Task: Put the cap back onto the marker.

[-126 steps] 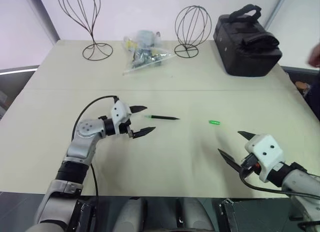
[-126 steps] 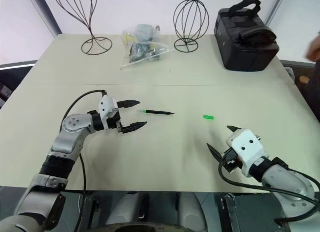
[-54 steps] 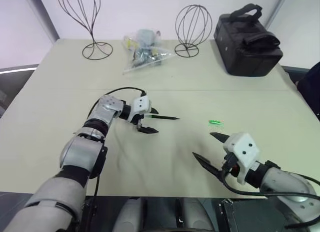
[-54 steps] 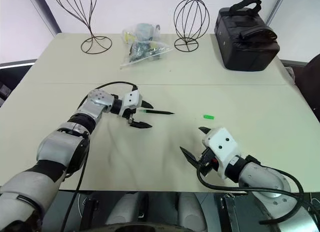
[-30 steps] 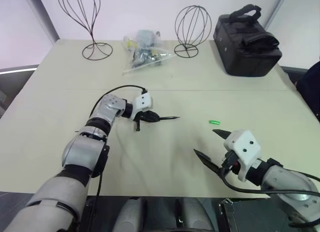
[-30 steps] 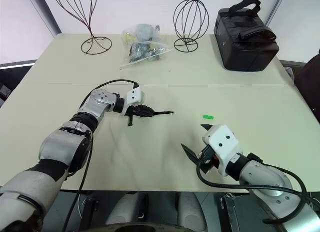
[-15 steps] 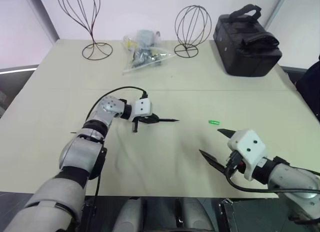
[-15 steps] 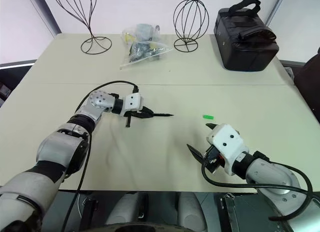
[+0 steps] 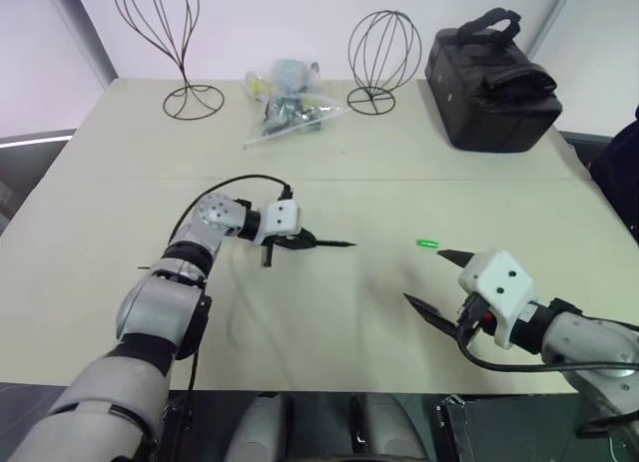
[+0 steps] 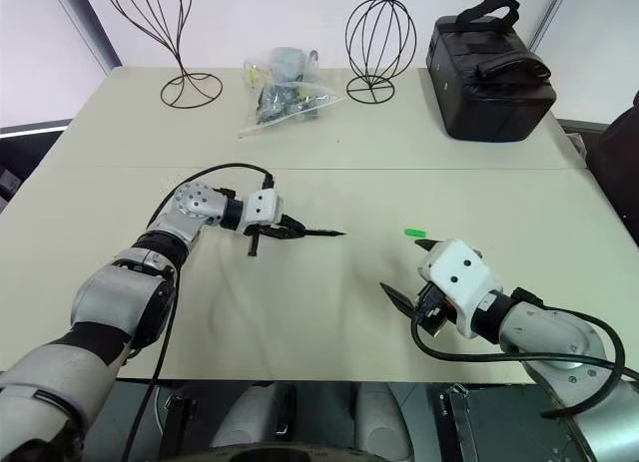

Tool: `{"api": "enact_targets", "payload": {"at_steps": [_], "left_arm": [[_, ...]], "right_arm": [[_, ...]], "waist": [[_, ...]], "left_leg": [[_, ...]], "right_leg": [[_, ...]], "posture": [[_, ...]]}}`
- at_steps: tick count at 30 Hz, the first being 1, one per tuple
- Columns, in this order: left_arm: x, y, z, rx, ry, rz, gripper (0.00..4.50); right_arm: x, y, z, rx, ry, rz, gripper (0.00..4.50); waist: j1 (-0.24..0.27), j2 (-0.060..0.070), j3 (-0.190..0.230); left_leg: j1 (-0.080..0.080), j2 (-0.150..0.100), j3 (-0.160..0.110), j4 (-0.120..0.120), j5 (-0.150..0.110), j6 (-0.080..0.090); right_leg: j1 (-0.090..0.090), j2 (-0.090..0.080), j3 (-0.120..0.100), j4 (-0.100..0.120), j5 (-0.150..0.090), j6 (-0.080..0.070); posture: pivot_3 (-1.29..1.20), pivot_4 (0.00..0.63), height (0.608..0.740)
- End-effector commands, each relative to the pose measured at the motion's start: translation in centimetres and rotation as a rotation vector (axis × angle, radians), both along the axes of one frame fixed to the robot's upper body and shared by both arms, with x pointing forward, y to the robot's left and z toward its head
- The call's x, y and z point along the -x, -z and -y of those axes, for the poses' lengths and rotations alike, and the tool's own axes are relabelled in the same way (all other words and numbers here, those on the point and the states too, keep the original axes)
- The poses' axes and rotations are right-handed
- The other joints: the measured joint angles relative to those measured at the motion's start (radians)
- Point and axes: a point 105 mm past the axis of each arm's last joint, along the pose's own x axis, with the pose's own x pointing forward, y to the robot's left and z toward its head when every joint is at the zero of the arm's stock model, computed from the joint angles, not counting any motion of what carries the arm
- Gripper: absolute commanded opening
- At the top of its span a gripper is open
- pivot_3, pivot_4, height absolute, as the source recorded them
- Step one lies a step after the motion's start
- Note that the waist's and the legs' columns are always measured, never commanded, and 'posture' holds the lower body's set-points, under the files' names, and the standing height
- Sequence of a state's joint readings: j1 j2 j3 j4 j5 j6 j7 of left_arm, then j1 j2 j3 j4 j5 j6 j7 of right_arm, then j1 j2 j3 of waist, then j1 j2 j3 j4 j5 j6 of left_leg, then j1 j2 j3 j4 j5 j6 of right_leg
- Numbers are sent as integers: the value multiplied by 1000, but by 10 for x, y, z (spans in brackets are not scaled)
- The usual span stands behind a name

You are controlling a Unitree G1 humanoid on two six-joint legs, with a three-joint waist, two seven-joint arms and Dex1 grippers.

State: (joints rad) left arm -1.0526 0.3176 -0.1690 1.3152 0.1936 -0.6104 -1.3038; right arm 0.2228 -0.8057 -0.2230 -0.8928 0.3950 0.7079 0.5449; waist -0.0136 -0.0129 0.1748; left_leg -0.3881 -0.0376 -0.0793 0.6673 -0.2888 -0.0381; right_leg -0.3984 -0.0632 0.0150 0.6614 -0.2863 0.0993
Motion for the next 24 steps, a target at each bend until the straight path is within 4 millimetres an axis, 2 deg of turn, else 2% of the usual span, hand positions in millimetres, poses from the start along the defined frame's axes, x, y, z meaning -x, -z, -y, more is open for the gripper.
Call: {"api": "enact_targets", "payload": {"at_steps": [1, 11, 18, 24], "left_arm": [[6, 8, -3, -6, 11, -64, 28], [5, 7, -2, -5, 1, -68, 2], [5, 6, -1, 6, 5, -64, 3436], [5, 5, -1, 8, 8, -66, 3436]], "right_arm": [[2, -7, -4, 7, -20, 40, 4500], [3, -7, -5, 11, -17, 44, 4500], [3, -7, -6, 13, -17, 47, 4500], [3, -8, -5, 17, -14, 50, 4500]], "waist": [[0, 0, 0], [1, 0, 0], [1, 0, 0], [2, 0, 0]], "left_leg": [[0, 0, 0, 0, 0, 0], [0, 0, 0, 0, 0, 0], [0, 0, 0, 0, 0, 0], [0, 0, 0, 0, 0, 0]], "right_leg": [[0, 0, 0, 0, 0, 0], [0, 0, 0, 0, 0, 0], [0, 0, 0, 0, 0, 0], [0, 0, 0, 0, 0, 0]], "posture": [[0, 150, 740], [0, 150, 740], [0, 150, 740], [0, 150, 740]]}}
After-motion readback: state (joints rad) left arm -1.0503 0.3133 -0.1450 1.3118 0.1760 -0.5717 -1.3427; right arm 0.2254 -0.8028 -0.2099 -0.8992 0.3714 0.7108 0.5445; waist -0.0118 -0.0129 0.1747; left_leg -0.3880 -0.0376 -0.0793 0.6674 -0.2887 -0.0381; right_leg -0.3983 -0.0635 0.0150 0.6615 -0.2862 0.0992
